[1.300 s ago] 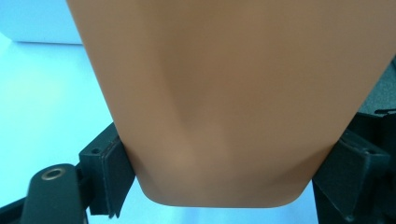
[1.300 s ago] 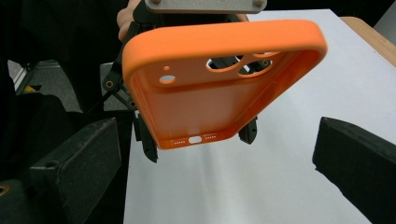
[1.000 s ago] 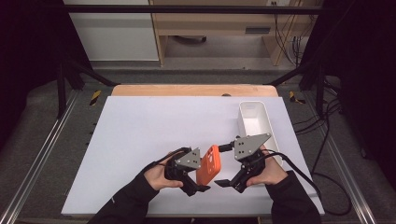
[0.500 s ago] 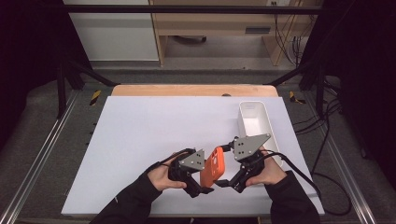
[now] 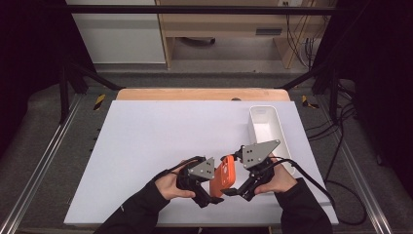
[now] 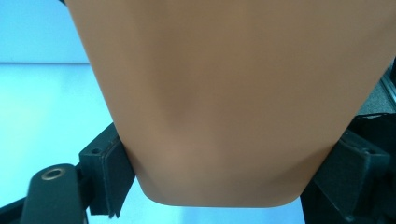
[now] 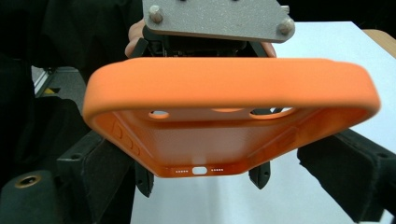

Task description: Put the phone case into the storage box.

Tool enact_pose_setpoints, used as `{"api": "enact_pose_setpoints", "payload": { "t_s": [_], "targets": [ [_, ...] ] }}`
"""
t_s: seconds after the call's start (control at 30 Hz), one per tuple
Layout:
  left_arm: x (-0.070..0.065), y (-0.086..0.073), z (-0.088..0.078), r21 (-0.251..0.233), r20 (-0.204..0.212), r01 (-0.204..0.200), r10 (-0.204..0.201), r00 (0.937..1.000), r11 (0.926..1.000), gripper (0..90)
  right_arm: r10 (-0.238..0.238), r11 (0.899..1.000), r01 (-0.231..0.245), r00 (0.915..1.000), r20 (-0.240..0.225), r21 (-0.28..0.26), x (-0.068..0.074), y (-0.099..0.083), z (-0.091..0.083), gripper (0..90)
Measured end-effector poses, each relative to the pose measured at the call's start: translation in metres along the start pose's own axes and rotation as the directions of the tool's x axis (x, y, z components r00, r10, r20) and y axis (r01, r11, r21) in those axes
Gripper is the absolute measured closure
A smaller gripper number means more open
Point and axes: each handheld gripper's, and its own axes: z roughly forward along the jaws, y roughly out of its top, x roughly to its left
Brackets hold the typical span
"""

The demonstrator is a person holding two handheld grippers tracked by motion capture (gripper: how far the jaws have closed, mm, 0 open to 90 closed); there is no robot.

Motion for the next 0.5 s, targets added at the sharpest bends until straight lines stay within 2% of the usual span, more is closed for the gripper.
{"api": "enact_pose_setpoints", "payload": {
  "t_s": [0.1,0.5],
  "targets": [
    [0.0,-0.0003,0.0,0.004,-0.001,-0.005,0.005,1.0,1.0,15.7,0.001,1.0,-0.001,0.9998,-0.017,-0.005,0.0,-0.0003,0.0003,14.7],
    [-0.0002,-0.0034,0.0006,0.005,-0.003,0.001,-0.001,1.0,1.0,15.7,0.004,1.0,-0.004,0.9998,-0.021,-0.002,-0.0006,-0.0012,0.0028,15.9]
  ]
}}
